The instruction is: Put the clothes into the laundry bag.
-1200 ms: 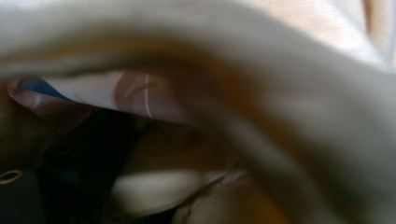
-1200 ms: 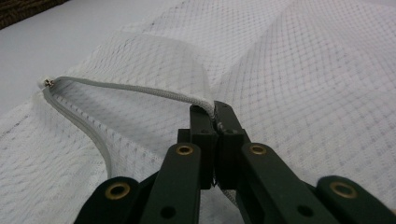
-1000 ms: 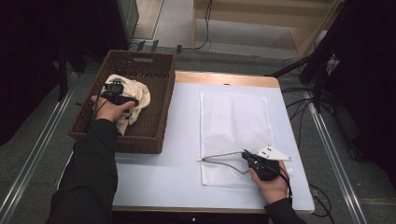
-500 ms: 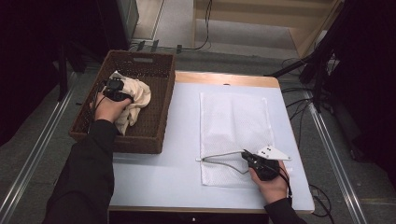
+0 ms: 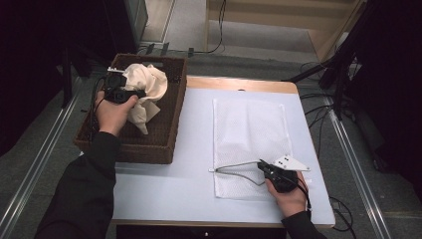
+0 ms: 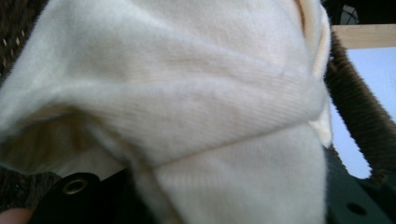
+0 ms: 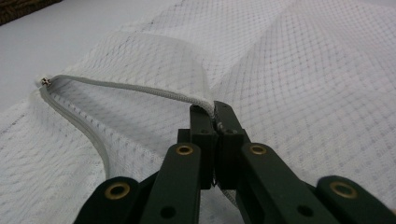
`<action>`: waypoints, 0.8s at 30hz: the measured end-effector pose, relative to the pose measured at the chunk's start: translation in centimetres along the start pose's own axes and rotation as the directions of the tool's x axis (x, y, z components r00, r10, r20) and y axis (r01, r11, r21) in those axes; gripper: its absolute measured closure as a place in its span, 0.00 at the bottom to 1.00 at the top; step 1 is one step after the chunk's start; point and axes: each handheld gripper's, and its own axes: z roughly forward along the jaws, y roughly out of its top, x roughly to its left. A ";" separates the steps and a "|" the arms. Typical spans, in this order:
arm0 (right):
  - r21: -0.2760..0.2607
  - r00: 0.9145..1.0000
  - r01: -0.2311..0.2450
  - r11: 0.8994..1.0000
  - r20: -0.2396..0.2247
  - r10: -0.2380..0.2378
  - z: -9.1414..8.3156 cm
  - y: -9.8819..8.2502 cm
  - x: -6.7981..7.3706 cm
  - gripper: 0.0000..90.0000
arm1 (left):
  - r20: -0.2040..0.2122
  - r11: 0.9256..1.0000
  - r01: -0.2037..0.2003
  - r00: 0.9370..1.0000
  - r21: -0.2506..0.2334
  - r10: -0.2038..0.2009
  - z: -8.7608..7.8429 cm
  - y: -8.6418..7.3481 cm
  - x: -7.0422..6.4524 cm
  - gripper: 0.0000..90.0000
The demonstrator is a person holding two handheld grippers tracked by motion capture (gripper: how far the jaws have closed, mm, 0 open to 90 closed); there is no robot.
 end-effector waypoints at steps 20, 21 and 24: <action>-0.001 1.000 0.001 1.000 0.003 -0.001 0.0 0.0 0.0 0.99 | 0.047 0.973 -0.048 0.997 -0.224 0.060 -5.2 0.7 -2.9 0.72; -0.001 1.000 0.002 1.000 0.002 -0.002 0.0 0.0 0.0 1.00 | 0.053 0.971 -0.050 0.997 -0.234 0.064 -5.5 0.7 -3.2 0.72; -0.001 1.000 0.001 1.000 0.001 -0.001 0.0 0.0 0.0 1.00 | 0.096 0.969 -0.007 0.995 -0.246 0.032 -6.0 0.9 -3.8 0.72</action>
